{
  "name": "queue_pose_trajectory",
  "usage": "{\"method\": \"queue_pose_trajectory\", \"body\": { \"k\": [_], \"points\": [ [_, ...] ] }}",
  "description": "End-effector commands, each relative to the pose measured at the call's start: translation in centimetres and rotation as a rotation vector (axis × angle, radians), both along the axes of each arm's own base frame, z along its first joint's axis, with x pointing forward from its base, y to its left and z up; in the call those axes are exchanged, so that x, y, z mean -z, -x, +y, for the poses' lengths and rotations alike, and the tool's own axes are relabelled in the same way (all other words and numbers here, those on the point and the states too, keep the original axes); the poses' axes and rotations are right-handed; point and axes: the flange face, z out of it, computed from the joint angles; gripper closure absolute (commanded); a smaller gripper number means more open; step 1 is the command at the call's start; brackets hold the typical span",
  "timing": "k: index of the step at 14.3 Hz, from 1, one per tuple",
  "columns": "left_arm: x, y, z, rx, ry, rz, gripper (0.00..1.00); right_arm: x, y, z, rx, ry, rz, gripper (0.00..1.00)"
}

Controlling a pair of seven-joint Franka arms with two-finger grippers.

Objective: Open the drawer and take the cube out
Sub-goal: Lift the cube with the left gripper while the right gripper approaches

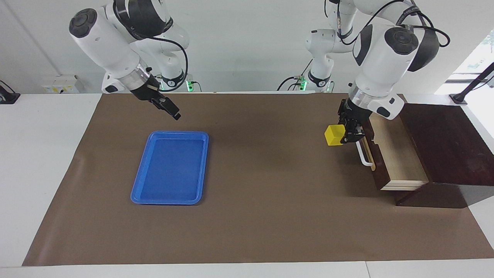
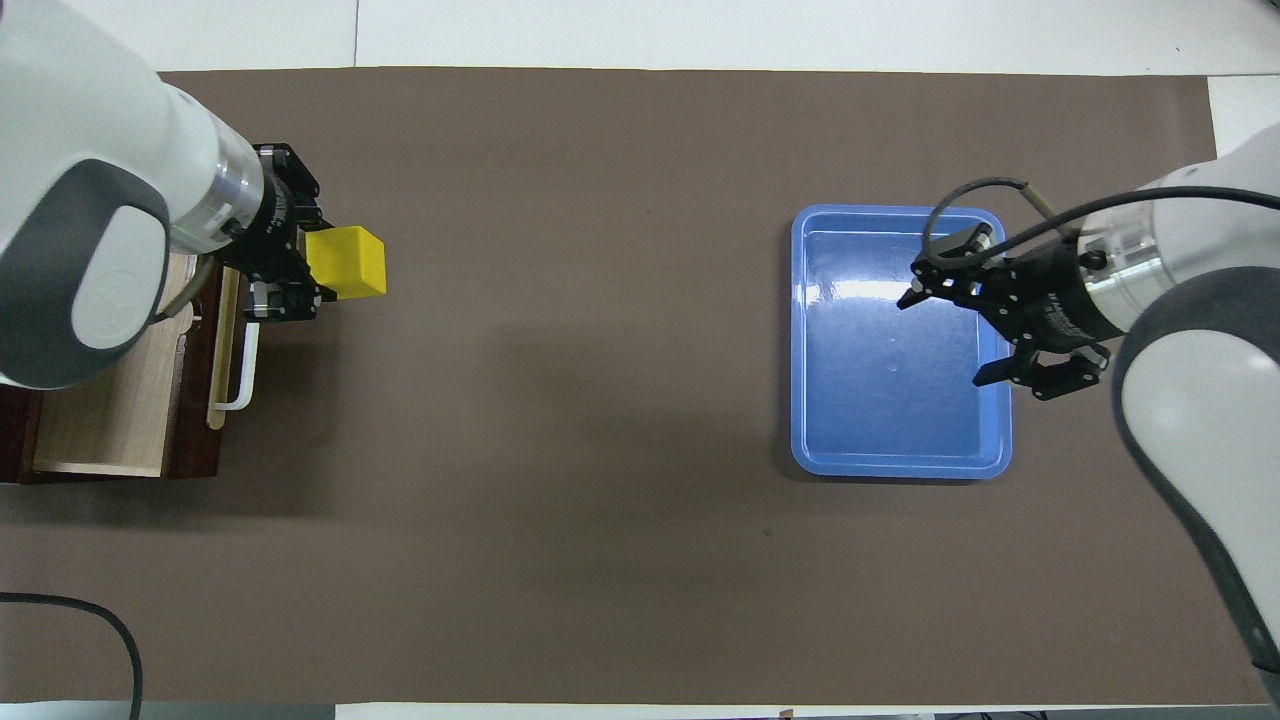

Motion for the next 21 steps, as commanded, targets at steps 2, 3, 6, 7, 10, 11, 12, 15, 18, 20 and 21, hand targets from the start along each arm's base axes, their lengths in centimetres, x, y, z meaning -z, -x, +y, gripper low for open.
{"method": "queue_pose_trajectory", "body": {
  "k": [2, 3, 6, 7, 10, 11, 12, 15, 18, 20, 21],
  "points": [
    [1.8, 1.1, -4.1, -0.075, 0.004, -0.011, 1.00, 3.3, -1.8, 6.5, 0.222, -0.096, 0.054, 0.00],
    [1.9, 1.4, -5.1, -0.090, 0.008, -0.017, 1.00, 4.4, -2.2, 8.5, 0.268, -0.117, 0.067, 0.00],
    [2.5, 1.7, -7.4, -0.152, 0.030, -0.050, 1.00, 6.5, -2.8, 13.4, 0.380, -0.165, 0.060, 0.00],
    [2.9, 1.7, -7.7, -0.175, 0.037, -0.063, 1.00, 6.9, -3.0, 14.5, 0.414, -0.206, 0.067, 0.00],
    [3.9, 1.9, -8.9, -0.181, 0.034, -0.052, 1.00, 7.9, -3.5, 15.8, 0.473, -0.305, 0.116, 0.00],
    [3.9, 2.2, -9.4, -0.173, 0.032, -0.053, 1.00, 8.4, -3.6, 16.5, 0.477, -0.318, 0.129, 0.00],
    [3.9, 2.2, -9.5, -0.175, 0.032, -0.053, 1.00, 9.0, -3.6, 18.6, 0.472, -0.321, 0.133, 0.00],
    [3.8, 2.3, -9.7, -0.193, 0.037, -0.058, 1.00, 9.1, -5.7, 20.8, 0.510, -0.335, 0.140, 0.00],
    [4.3, 2.7, -10.9, -0.187, 0.036, -0.053, 1.00, 10.6, -7.1, 24.7, 0.542, -0.336, 0.174, 0.00],
    [4.3, 2.7, -11.0, -0.199, 0.036, -0.053, 1.00, 11.0, -7.7, 26.6, 0.569, -0.336, 0.192, 0.00],
    [4.4, 2.8, -11.0, -0.201, 0.036, -0.053, 1.00, 11.1, -7.7, 26.8, 0.570, -0.336, 0.196, 0.00]
  ]
}}
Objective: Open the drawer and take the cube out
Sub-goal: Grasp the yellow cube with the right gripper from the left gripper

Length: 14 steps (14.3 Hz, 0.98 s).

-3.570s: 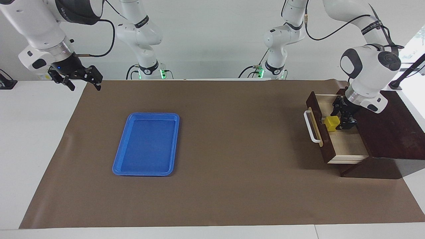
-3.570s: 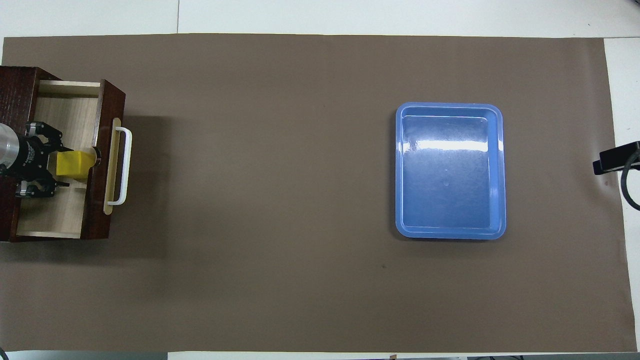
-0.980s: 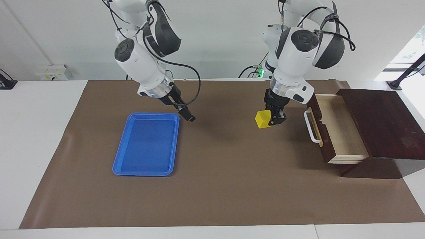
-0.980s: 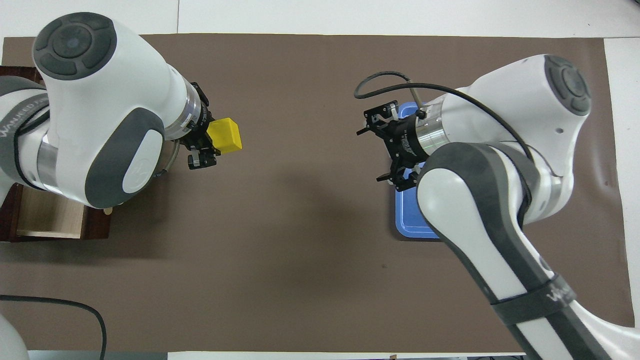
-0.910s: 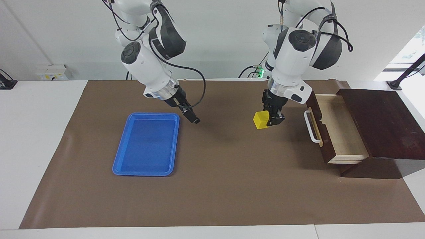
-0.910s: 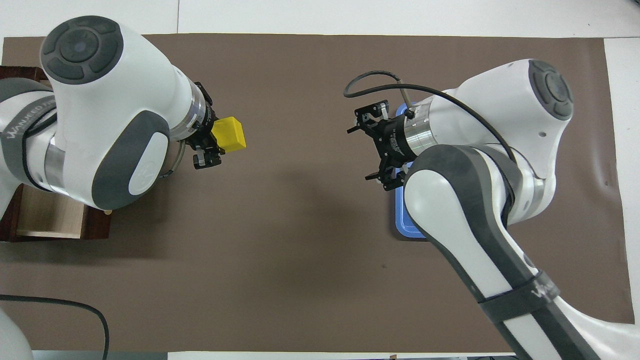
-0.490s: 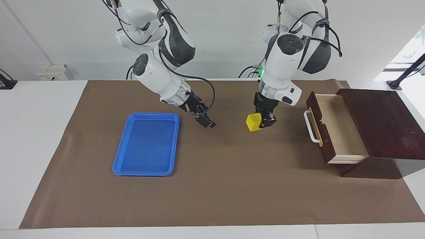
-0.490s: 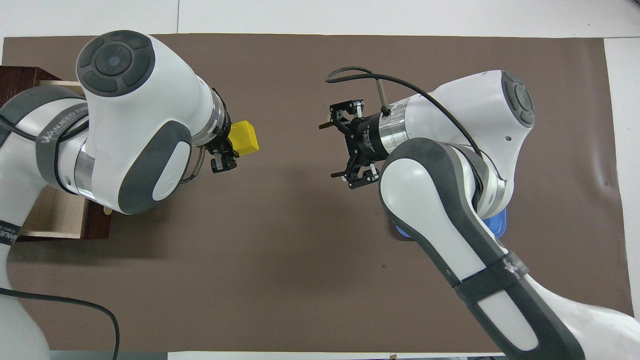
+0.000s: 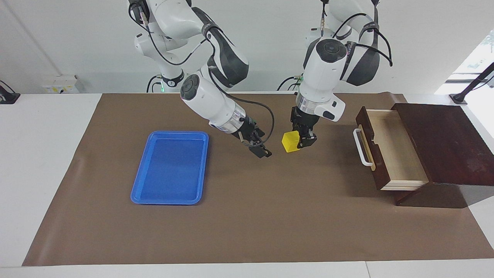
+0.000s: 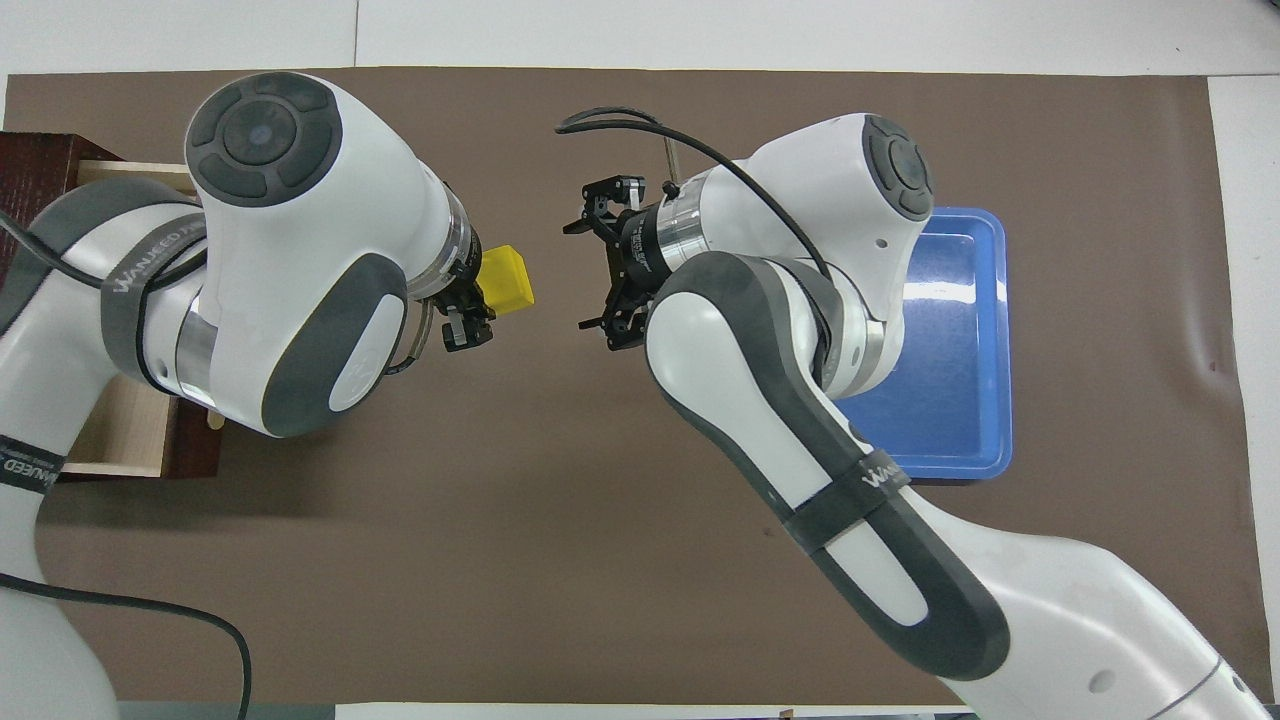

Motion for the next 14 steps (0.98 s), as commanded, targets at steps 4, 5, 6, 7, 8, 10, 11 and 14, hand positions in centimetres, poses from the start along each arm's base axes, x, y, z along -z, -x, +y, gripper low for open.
{"method": "queue_pose_trajectory", "body": {
  "k": [4, 5, 6, 7, 8, 10, 11, 14],
  "points": [
    [0.8, 0.3, -0.7, -0.015, 0.001, -0.011, 1.00, -0.4, -1.6, 1.4, 0.011, -0.024, 0.021, 0.00],
    [1.0, 0.3, -0.7, -0.017, 0.001, -0.011, 1.00, -0.2, -1.4, 1.9, 0.010, -0.024, 0.017, 0.00],
    [1.0, 0.4, -0.8, -0.020, 0.001, -0.011, 1.00, -0.2, -1.0, 2.6, 0.005, -0.024, 0.021, 0.00],
    [0.9, 0.4, -0.8, -0.025, 0.002, -0.012, 1.00, -0.3, -0.4, 3.5, -0.009, -0.022, 0.021, 0.00],
    [1.1, 0.5, -1.1, -0.022, 0.004, -0.014, 1.00, -0.6, 0.1, 4.2, -0.022, -0.021, 0.017, 0.00],
    [1.3, 0.6, -1.1, -0.020, 0.004, -0.014, 1.00, 0.2, 0.5, 4.1, -0.041, -0.008, 0.034, 0.00],
    [1.3, 0.6, -1.1, -0.020, 0.004, -0.014, 1.00, 0.5, 0.2, 3.3, -0.047, -0.004, 0.037, 0.00],
    [1.3, 0.6, -1.1, -0.020, 0.003, -0.015, 1.00, 0.4, 0.0, 2.5, -0.083, -0.004, 0.044, 0.00]
  ]
}}
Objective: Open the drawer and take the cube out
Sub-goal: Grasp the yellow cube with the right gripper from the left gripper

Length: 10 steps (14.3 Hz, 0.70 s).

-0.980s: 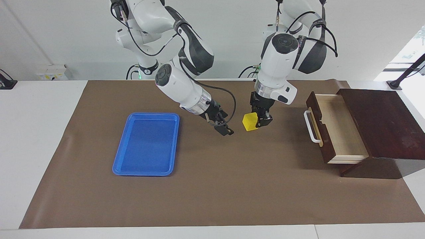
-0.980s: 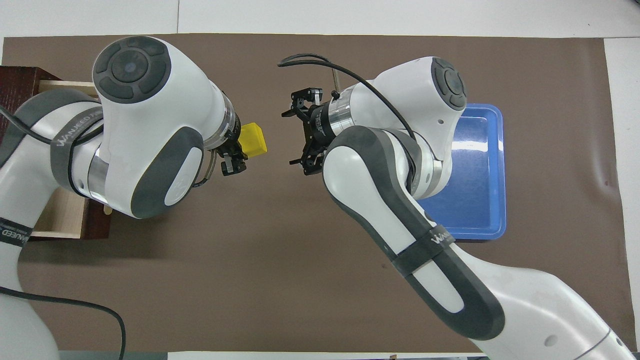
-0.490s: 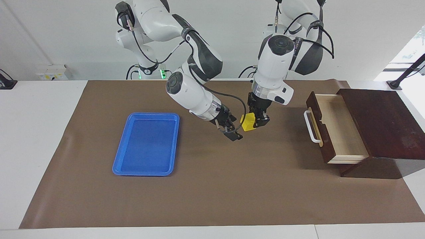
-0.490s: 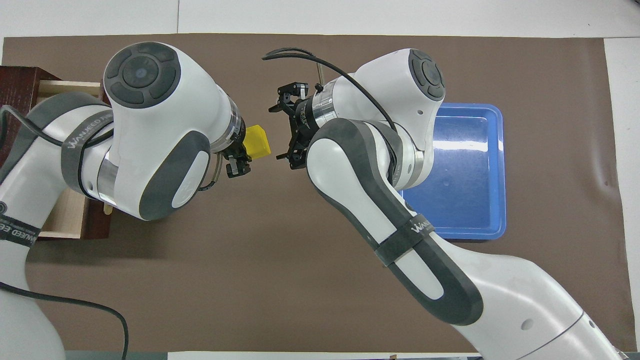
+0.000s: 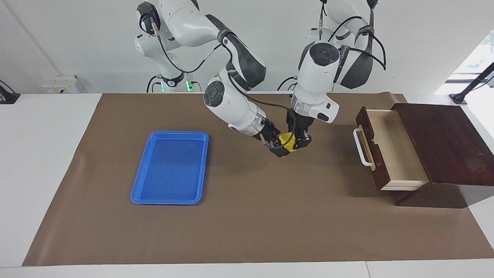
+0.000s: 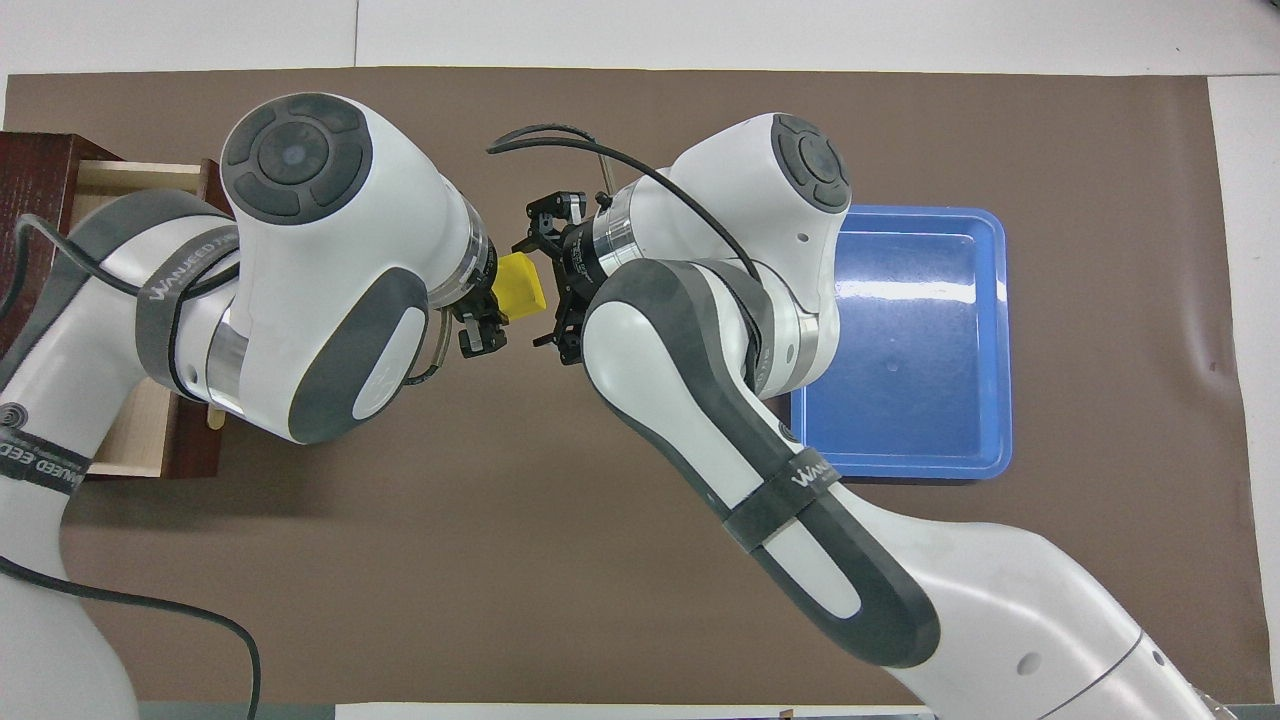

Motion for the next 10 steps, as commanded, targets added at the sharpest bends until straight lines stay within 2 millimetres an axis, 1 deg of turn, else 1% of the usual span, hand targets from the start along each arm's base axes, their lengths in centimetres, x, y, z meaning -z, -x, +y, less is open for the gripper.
{"method": "queue_pose_trajectory", "body": {
  "k": [1, 4, 5, 8, 9, 10],
  "points": [
    [0.2, 0.2, -0.2, -0.013, -0.001, -0.012, 1.00, 0.0, -0.5, -0.9, -0.019, -0.007, -0.001, 0.00],
    [0.2, 0.2, -0.3, -0.011, 0.000, -0.013, 1.00, -0.2, -0.2, -0.3, -0.024, -0.014, -0.009, 0.00],
    [0.3, 0.2, -0.3, -0.011, 0.000, -0.011, 1.00, -0.1, 0.0, 0.0, -0.044, -0.016, -0.019, 0.00],
    [0.3, 0.3, -0.4, -0.010, 0.000, -0.013, 1.00, 0.3, 0.4, 0.2, -0.062, -0.011, -0.020, 0.00],
    [0.3, 0.2, -0.3, -0.011, 0.000, -0.013, 1.00, 0.2, 0.8, 0.9, -0.072, -0.012, -0.021, 0.00],
    [0.3, 0.2, -0.2, -0.013, 0.000, -0.013, 1.00, 0.3, 0.8, 0.9, -0.073, -0.012, -0.022, 0.00]
  ]
}}
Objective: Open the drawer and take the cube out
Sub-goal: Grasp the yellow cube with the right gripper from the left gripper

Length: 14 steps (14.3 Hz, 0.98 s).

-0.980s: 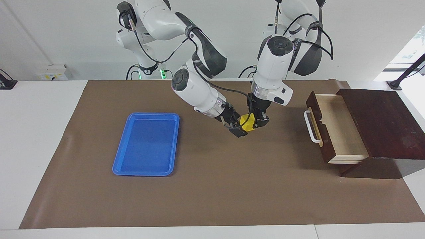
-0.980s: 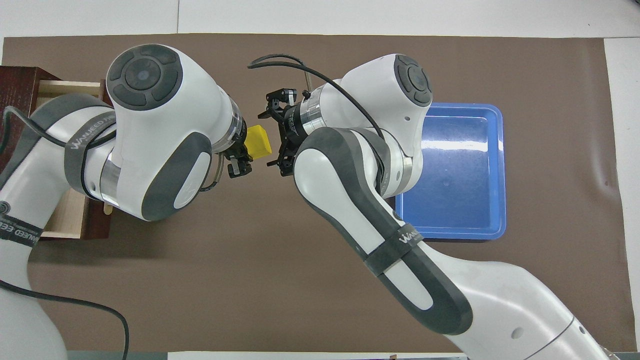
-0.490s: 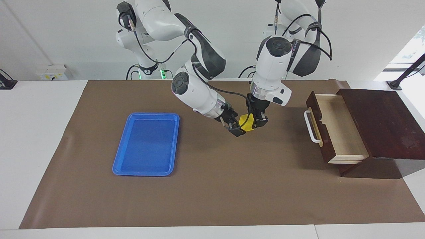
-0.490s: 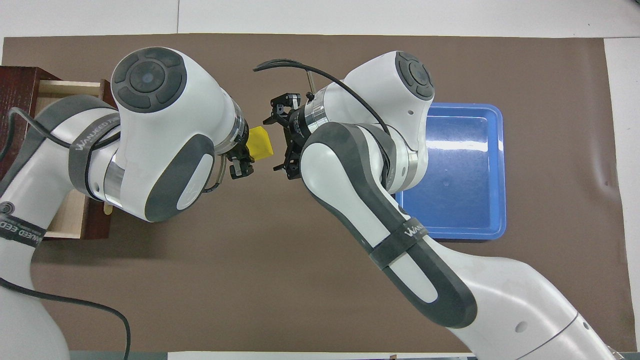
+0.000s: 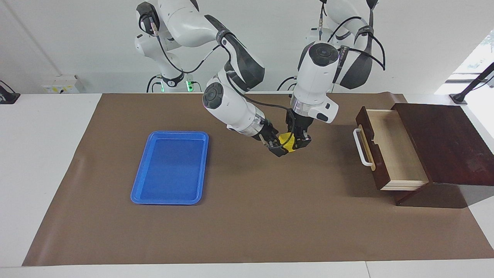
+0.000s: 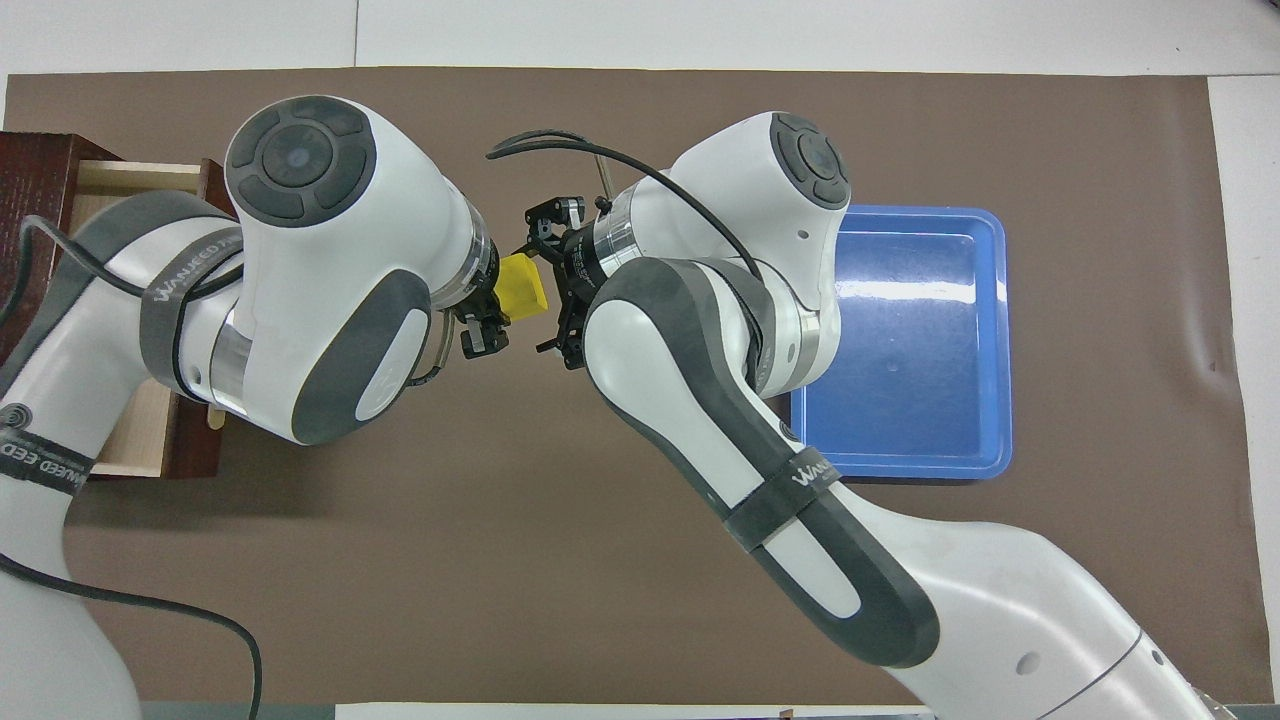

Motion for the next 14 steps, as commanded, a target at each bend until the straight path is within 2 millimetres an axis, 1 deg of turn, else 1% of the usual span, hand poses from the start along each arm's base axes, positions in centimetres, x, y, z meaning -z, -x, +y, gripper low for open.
{"method": "queue_pose_trajectory", "body": {
  "k": [1, 4, 5, 6, 7, 14],
  "points": [
    [0.17, 0.17, -0.16, -0.012, 0.000, -0.012, 1.00, 0.18, 0.29, 0.27, -0.028, -0.010, -0.007, 0.00],
    [0.17, 0.17, -0.16, -0.012, 0.000, -0.012, 1.00, 0.14, 0.57, 0.62, -0.033, -0.010, -0.007, 0.00],
    [0.11, 0.17, -0.16, -0.012, 0.000, -0.012, 1.00, 0.12, 0.54, 0.61, -0.031, -0.010, -0.009, 0.12],
    [0.11, 0.17, -0.16, -0.012, 0.000, -0.012, 1.00, 0.11, 0.52, 0.62, -0.028, -0.012, -0.008, 0.50],
    [0.10, 0.21, -0.24, -0.011, 0.000, -0.012, 1.00, 0.06, 0.46, 0.60, -0.021, -0.014, -0.010, 1.00],
    [0.11, 0.21, -0.23, -0.009, -0.002, -0.013, 1.00, -0.76, 0.21, 0.68, 0.009, -0.020, -0.007, 1.00]
  ]
}}
